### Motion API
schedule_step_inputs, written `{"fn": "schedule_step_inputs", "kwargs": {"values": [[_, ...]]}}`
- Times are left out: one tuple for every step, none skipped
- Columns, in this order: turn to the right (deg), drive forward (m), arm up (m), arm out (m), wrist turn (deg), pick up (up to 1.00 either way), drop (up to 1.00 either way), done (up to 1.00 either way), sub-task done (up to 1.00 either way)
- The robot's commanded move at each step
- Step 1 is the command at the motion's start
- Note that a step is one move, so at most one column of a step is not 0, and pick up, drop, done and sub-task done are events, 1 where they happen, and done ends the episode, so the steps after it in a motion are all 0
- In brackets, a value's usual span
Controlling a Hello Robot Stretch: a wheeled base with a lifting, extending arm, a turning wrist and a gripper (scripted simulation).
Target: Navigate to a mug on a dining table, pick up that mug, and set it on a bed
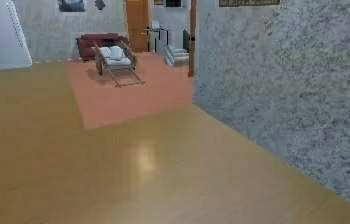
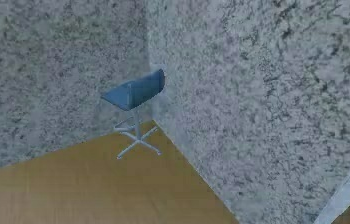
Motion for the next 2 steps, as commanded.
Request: {"fn": "schedule_step_inputs", "kwargs": {"values": [[0.0, 1.00, 0.00, 0.00, 0.0, 0.00, 0.00, 0.00, 0.00], [-3.0, 0.00, 0.00, 0.00, 0.0, 0.00, 0.00, 0.00, 0.00]]}}
